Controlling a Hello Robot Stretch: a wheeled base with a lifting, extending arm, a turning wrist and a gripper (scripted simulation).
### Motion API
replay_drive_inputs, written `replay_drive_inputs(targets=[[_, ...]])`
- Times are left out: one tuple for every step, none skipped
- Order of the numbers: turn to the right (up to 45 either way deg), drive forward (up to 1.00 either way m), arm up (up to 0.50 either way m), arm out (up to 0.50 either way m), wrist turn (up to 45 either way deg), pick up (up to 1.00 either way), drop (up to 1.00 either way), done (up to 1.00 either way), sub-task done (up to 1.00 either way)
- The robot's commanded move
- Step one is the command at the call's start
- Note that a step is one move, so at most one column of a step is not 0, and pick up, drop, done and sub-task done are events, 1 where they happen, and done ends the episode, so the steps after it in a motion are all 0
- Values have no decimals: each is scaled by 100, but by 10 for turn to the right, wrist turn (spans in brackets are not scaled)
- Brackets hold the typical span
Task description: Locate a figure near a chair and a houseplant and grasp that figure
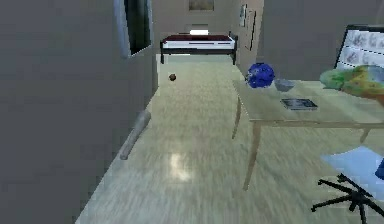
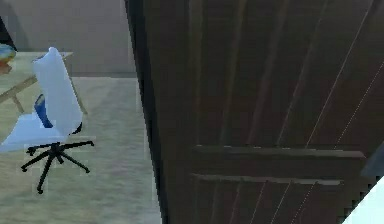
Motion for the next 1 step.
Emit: replay_drive_inputs(targets=[[0, 15, 0, 0, 0, 0, 0, 0, 0]])
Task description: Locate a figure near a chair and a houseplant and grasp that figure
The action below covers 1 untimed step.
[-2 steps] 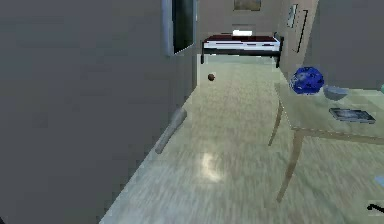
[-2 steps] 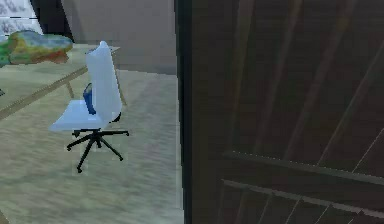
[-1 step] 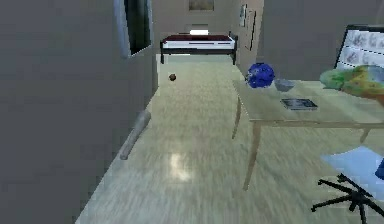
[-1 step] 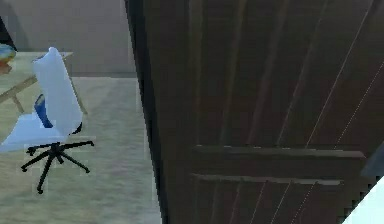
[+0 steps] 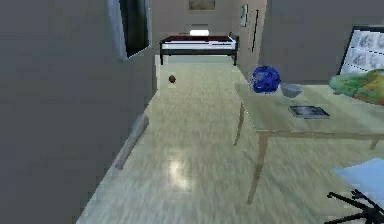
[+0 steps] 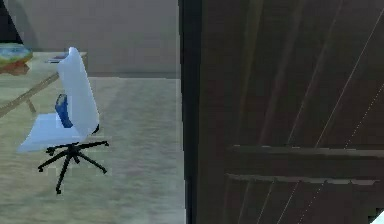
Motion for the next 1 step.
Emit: replay_drive_inputs(targets=[[0, 100, 0, 0, 0, 0, 0, 0, 0]])
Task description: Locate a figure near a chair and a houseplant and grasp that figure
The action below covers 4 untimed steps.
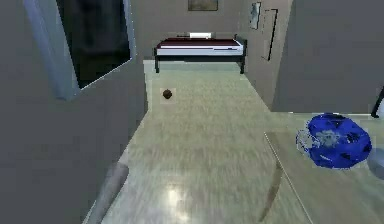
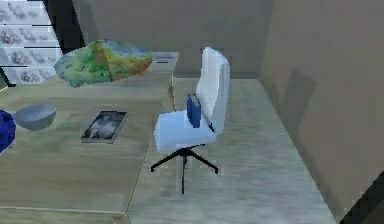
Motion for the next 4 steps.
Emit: replay_drive_inputs(targets=[[0, 100, 0, 0, 0, 0, 0, 0, 0], [0, 100, 0, 0, 0, 0, 0, 0, 0], [0, 100, 0, 0, 0, 0, 0, 0, 0], [30, 0, 0, 0, 0, 0, 0, 0, 0]])
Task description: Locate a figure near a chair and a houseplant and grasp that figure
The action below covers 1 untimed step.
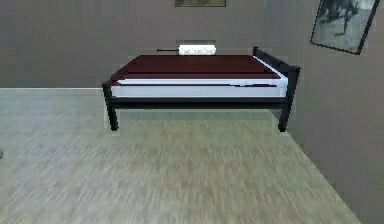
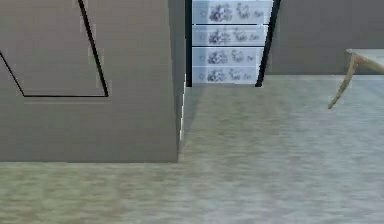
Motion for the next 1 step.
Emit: replay_drive_inputs(targets=[[240, 0, 0, 0, 0, 0, 0, 0, 0]])
